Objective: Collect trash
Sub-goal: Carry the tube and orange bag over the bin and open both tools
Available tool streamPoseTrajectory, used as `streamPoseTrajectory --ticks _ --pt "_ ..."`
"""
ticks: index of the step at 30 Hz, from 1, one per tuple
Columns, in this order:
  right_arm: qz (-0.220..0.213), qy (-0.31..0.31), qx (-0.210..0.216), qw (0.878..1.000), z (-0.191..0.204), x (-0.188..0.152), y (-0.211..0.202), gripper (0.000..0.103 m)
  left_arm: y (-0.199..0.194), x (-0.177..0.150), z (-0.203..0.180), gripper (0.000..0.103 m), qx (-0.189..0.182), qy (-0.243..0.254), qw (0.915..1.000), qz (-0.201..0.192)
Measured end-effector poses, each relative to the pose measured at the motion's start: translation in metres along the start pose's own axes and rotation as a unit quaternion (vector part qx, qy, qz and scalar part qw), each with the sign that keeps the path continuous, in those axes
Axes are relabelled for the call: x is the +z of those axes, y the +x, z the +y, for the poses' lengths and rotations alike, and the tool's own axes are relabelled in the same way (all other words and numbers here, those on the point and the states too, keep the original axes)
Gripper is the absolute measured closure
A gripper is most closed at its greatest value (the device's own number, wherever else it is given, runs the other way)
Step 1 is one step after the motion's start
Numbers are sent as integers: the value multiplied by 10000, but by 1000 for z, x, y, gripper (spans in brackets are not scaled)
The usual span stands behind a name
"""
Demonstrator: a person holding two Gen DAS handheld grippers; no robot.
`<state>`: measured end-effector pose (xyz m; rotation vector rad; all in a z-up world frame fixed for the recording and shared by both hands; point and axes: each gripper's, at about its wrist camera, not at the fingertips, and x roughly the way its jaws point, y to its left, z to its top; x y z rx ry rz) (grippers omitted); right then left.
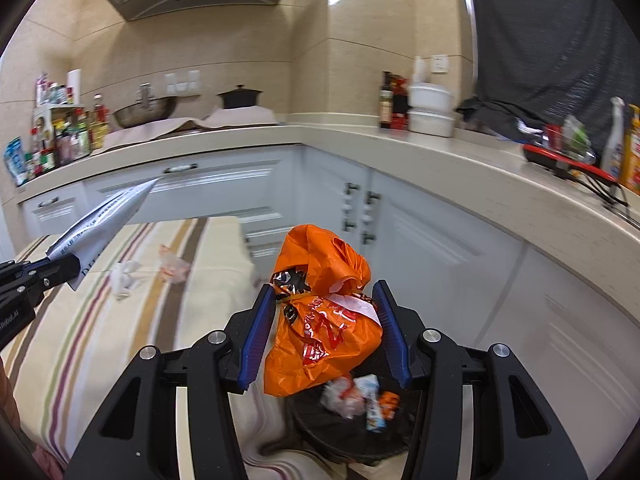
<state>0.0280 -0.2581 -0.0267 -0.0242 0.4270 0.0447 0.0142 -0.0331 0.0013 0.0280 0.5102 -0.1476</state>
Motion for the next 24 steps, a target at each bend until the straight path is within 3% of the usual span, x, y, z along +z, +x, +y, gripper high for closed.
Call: streamPoseTrajectory --ticks 9,24 --pt "84 276 -510 9983 -42 -11 0 53 34 -3 -51 98 -461 313 9983 174" --pt "333 579 -549 9963 -75 -32 47 53 101 -6 -120 97 -565 638 9955 413"
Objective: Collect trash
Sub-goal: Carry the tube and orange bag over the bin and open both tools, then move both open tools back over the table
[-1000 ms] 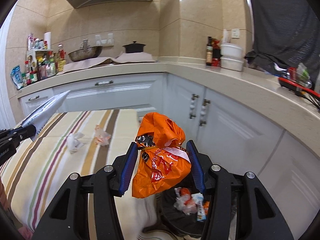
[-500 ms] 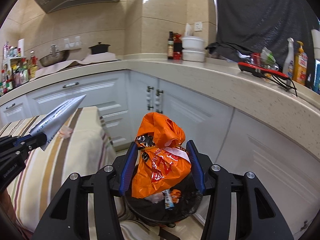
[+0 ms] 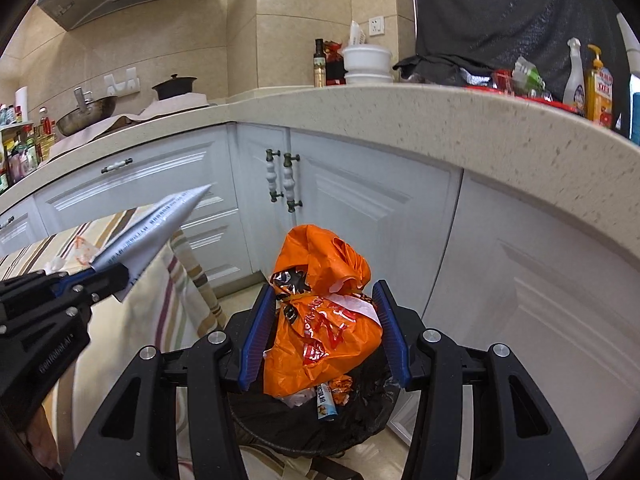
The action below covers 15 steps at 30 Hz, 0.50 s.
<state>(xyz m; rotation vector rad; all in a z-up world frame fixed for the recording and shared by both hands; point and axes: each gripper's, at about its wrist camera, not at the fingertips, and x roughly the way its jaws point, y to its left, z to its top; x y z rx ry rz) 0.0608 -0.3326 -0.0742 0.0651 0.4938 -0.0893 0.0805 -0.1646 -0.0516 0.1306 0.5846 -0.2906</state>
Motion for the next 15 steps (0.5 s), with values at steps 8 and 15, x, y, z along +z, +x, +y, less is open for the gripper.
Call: streamPoseTrajectory --ticks 8,15 --pt "186 198 -85 9996 -15 -9 36 38 38 5 -13 62 -12 -51 9994 332" --pt "167 280 -133 9994 -20 -11 30 38 40 7 -11 57 -1 -82 9993 355"
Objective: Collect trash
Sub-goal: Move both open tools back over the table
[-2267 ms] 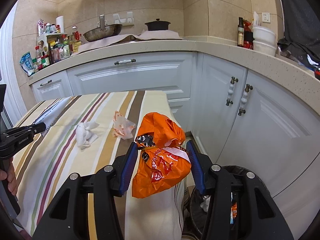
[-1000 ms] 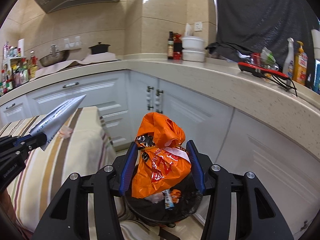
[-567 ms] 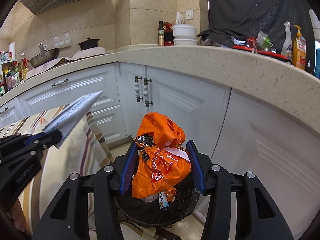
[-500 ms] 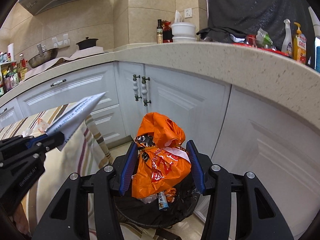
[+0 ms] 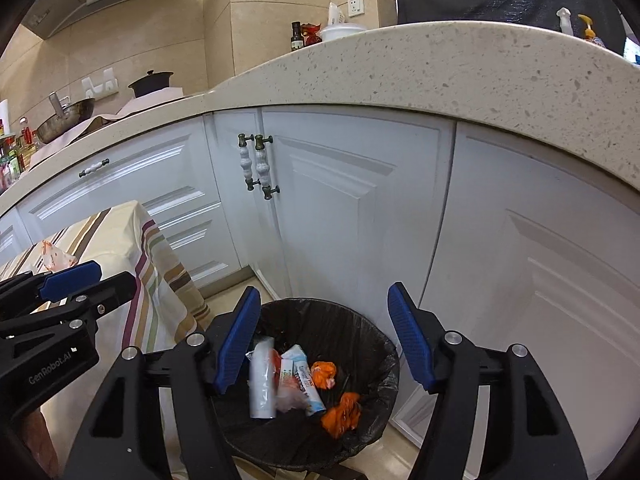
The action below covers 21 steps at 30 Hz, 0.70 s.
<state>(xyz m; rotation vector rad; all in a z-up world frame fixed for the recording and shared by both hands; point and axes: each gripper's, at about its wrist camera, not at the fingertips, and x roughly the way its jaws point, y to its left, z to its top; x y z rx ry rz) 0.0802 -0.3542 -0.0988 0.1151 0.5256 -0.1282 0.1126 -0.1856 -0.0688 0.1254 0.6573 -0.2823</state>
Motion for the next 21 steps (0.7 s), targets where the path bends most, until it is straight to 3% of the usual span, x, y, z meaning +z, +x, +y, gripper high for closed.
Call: streamPoseTrajectory --ticks 14,21 --pt "-132 -101 -25 9999 14 8 -24 37 -25 -4 22 53 178 -132 9997 -137" --pt "-258 -290 163 9991 42 16 -34 35 -48 -8 58 48 516 -345 9977 -266"
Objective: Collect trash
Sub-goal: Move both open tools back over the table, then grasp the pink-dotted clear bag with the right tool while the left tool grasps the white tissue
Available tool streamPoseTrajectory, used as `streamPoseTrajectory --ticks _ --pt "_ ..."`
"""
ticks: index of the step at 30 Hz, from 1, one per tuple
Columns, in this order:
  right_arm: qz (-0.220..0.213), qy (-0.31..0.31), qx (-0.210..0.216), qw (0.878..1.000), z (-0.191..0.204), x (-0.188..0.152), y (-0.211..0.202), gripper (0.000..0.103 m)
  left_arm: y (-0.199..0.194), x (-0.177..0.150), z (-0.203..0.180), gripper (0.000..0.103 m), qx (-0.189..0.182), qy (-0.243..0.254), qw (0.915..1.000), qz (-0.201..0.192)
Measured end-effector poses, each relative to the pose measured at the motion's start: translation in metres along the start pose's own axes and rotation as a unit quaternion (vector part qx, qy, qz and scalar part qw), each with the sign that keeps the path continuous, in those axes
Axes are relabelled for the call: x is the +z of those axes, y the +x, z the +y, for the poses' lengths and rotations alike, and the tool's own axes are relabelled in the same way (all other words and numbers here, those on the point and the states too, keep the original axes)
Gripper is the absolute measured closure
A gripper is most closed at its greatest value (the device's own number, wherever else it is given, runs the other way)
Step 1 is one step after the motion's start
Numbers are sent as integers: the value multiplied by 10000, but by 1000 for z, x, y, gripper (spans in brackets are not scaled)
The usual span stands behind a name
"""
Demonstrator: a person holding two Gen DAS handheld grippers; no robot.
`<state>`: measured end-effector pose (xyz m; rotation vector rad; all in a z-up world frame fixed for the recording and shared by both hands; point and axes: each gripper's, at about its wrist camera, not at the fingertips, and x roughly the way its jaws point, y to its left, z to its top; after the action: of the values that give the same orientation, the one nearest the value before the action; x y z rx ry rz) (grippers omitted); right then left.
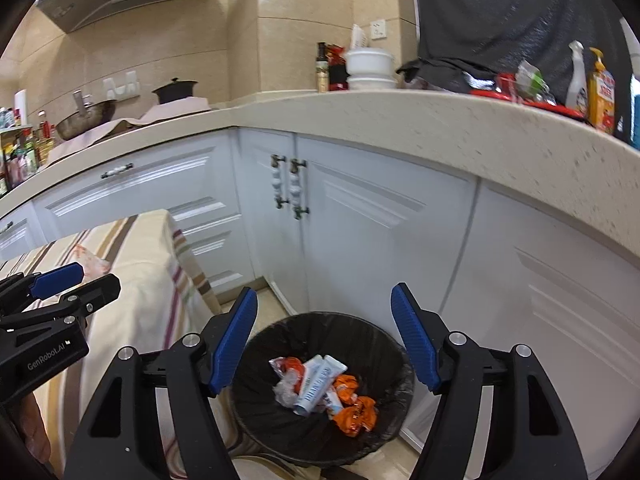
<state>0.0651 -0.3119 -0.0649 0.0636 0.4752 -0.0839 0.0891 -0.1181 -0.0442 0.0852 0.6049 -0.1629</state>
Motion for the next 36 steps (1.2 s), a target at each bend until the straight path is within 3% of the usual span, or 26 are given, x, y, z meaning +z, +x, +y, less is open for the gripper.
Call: streamPoseTrajectory --ticks 11,23,28,33,34,36 --pt "-66 -422 748 9963 75 13 1 34 -31 -12 90 42 812 -595 9949 -63" --pt "394 -1020 1939 9749 190 20 44 34 -44 -40 202 37 1788 -1424 9733 223" --pt "700 -1310 2119 9659 231 21 70 34 -41 -47 232 36 1898 -1695 9665 344" --pt "1086 -1411 2112 9611 250 21 93 34 -36 -50 241 36 1811 -1778 9662 452" --pt "1168 -1424 2094 9603 253 21 97 35 -34 -50 242 35 1781 -1785 9665 476" --pt "1318 -1426 2103 9582 255 19 103 47 -30 -50 242 35 1722 -1792 9673 512"
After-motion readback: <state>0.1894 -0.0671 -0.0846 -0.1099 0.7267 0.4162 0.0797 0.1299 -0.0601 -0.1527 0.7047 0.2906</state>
